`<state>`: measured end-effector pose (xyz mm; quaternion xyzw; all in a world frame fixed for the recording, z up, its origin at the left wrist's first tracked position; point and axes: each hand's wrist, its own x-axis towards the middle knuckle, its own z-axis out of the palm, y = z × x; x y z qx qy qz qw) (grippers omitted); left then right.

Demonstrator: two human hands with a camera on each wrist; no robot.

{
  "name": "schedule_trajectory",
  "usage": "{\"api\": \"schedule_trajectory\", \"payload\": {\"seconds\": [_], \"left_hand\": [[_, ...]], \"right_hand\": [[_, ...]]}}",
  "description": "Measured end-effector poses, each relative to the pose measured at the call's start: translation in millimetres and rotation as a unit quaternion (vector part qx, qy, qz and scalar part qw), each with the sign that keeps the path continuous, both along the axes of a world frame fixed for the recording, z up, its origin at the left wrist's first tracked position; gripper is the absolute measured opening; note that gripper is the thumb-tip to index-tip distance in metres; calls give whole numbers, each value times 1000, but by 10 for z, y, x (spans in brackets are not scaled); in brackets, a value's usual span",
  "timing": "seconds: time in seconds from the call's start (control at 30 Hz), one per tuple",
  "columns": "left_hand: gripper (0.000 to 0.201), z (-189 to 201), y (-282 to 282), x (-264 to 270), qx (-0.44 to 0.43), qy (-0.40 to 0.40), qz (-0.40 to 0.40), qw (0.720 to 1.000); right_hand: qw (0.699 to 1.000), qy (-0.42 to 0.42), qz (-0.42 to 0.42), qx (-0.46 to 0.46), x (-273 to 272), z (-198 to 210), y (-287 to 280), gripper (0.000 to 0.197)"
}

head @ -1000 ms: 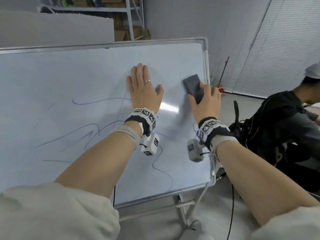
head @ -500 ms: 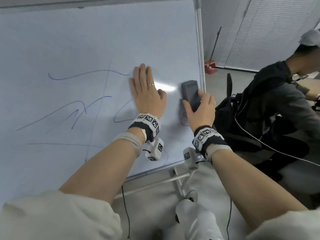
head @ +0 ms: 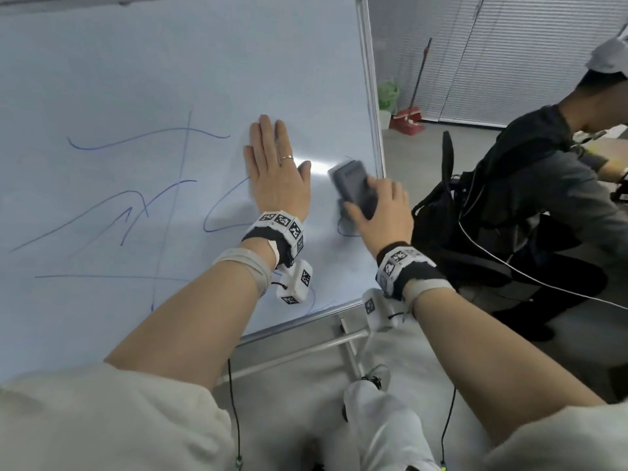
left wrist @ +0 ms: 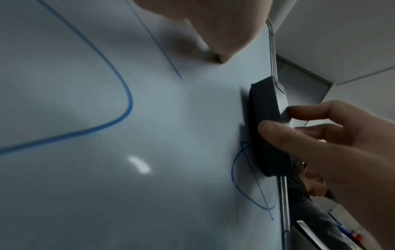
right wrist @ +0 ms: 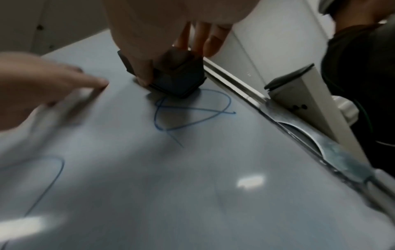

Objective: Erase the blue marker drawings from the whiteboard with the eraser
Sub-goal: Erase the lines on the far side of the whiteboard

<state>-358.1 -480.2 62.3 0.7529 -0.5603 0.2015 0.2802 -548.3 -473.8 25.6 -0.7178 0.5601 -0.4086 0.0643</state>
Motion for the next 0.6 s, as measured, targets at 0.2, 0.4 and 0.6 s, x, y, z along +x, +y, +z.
{"api": "schedule_trajectory", "payload": {"seconds": [0.2,0.4,0.6], "left_hand": [[75,-10,16,-29,-3,-2,-3,1000],[75,-18,-23,18,-11,-5,14,1000],[73,-76,-45,-2,-29,-22,9,999]], "right_hand": [[999,-7,-42,-23,49,338,-252,53],[1000,-29,2,3,97,-36,24,51],[999,-22,-4,42,-51,45,-34,54]]}}
